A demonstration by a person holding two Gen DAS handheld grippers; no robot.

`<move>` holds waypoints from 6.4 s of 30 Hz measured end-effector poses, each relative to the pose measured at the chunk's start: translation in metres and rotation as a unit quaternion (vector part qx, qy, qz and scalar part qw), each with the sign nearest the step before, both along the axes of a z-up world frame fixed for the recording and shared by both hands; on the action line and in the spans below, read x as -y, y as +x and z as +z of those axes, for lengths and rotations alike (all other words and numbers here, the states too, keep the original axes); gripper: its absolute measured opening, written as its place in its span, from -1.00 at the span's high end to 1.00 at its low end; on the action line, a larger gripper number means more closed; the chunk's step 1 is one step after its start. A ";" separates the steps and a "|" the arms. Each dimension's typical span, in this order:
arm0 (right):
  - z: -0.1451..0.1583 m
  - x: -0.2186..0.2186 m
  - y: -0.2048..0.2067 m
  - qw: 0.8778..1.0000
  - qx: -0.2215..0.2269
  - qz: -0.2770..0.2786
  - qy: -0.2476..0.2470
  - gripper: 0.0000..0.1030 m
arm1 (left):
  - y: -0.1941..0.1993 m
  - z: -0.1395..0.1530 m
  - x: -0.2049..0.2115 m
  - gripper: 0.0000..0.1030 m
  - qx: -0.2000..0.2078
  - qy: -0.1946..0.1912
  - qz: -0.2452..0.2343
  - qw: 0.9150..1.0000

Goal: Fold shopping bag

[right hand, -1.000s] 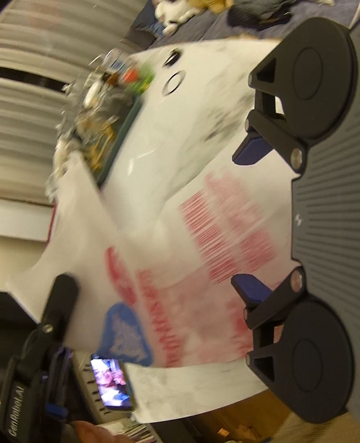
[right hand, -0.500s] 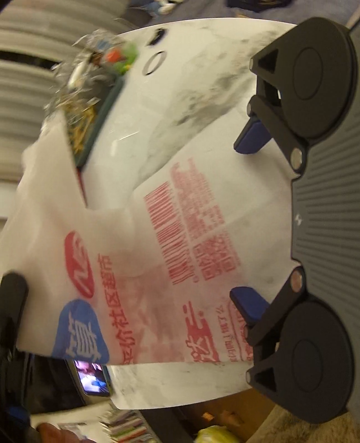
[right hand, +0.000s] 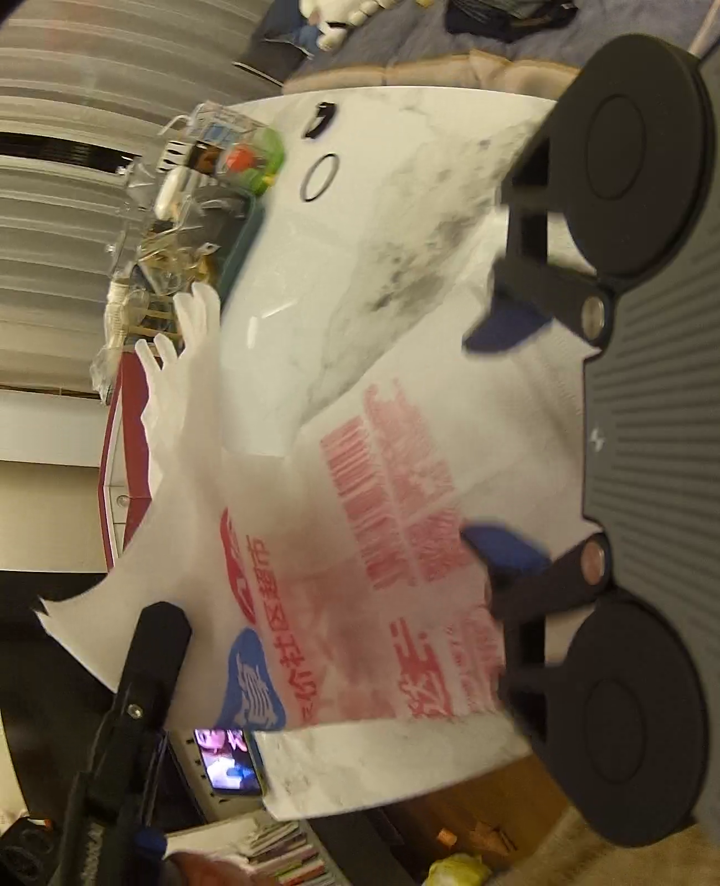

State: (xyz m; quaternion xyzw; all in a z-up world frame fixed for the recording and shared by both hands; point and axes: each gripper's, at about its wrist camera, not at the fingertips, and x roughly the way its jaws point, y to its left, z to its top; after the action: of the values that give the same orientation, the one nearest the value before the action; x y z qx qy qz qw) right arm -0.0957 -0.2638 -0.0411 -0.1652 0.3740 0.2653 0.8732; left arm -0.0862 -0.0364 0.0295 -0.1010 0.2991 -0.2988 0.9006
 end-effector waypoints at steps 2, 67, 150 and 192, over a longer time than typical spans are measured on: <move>-0.005 0.008 -0.006 1.000 -0.024 0.000 -0.016 0.32 | -0.002 -0.001 0.009 0.92 -0.006 0.015 -0.034 0.999; -0.024 -0.021 0.029 0.999 -0.036 -0.036 -0.006 -1.00 | -0.016 -0.017 -0.034 -1.00 -0.065 0.109 0.034 0.991; 0.010 -0.137 0.073 1.000 0.016 0.019 -0.013 -0.66 | -0.004 -0.085 0.013 -1.00 -0.053 0.237 0.008 0.970; 0.020 -0.032 0.003 0.999 0.006 -0.039 0.028 -0.91 | -0.007 -0.088 0.016 -1.00 -0.049 0.240 -0.005 0.970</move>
State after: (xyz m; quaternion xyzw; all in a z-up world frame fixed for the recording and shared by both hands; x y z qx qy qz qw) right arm -0.0929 -0.2316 -0.0207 -0.1274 0.3671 0.2400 0.8896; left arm -0.0934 -0.0520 -0.0581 0.1047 0.4062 -0.2174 0.8814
